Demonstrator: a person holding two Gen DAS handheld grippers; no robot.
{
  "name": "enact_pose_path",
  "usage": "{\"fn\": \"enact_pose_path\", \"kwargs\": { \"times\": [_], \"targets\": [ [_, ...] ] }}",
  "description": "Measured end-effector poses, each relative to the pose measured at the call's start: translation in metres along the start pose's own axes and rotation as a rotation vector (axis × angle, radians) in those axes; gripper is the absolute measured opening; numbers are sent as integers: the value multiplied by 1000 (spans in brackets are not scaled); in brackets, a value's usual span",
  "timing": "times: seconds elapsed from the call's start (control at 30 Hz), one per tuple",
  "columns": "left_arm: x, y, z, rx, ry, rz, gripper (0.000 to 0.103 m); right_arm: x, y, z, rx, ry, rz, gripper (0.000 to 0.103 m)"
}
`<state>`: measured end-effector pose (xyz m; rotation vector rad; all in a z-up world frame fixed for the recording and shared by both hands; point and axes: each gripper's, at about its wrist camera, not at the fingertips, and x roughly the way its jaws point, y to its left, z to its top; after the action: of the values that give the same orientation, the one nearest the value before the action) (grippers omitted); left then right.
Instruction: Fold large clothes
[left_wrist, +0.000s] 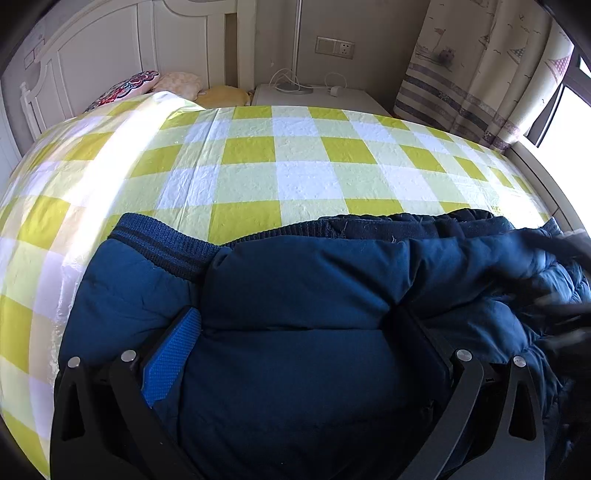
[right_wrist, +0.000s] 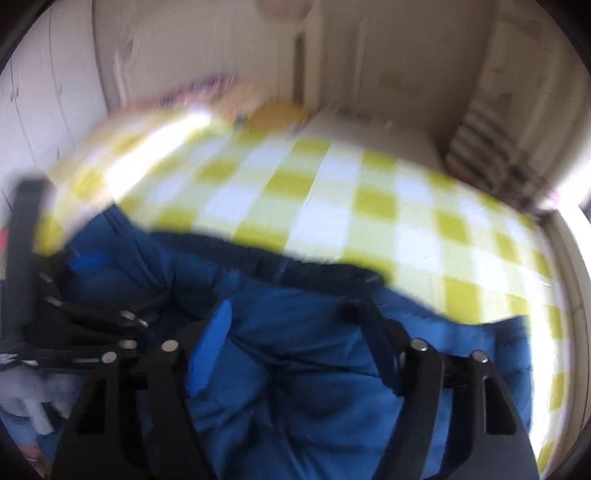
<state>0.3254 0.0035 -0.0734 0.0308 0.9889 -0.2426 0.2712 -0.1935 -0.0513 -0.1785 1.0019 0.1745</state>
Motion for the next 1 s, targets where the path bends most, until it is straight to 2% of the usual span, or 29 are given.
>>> {"fn": "enact_pose_path", "kwargs": {
  "times": [0.13,0.2,0.23,0.27,0.33,0.37,0.43,0.47,0.6,0.67,0.73,0.83,0.9,0.97,1.0],
  "targets": [
    [0,4,0,-18,2,-12,99,-2,-1,1,-21,-7,2,69],
    [0,4,0,-13,1,-8,99,-18,-21,0,15,-36,7,60],
    [0,4,0,-15,0,-11,99,-27,-35,-3,50,-57,9,60],
    [0,5,0,-19,-1,-15,99,-34,-51,-7,87,-72,-5,62],
    [0,5,0,-21,-2,-18,99,-35,-92,-23,161,-57,-100,69],
    [0,5,0,-22,-2,-19,99,-21,-116,-37,204,-12,-108,80],
    [-1,5,0,-25,-6,-26,99,-10,-149,-53,362,-9,83,82],
    [-2,5,0,-25,-7,-25,99,-10,-155,-55,387,-16,106,81],
    [2,4,6,-14,46,-13,99,-8,-149,-53,362,-34,76,81],
    [-5,-2,15,-20,80,43,99,-8,-156,-57,386,-50,112,81],
    [-22,-14,26,-25,27,35,99,-9,-156,-56,389,-53,115,81],
    [-39,-65,41,79,-75,34,99,-10,-150,-55,369,-47,88,81],
    [-30,-92,41,142,-97,42,99,-11,-149,-56,373,-50,95,81],
    [14,-116,30,232,-1,124,99,-11,-149,-56,384,-59,112,82],
    [27,-118,26,239,24,126,99,-12,-149,-57,390,-65,121,82]
  ]
}}
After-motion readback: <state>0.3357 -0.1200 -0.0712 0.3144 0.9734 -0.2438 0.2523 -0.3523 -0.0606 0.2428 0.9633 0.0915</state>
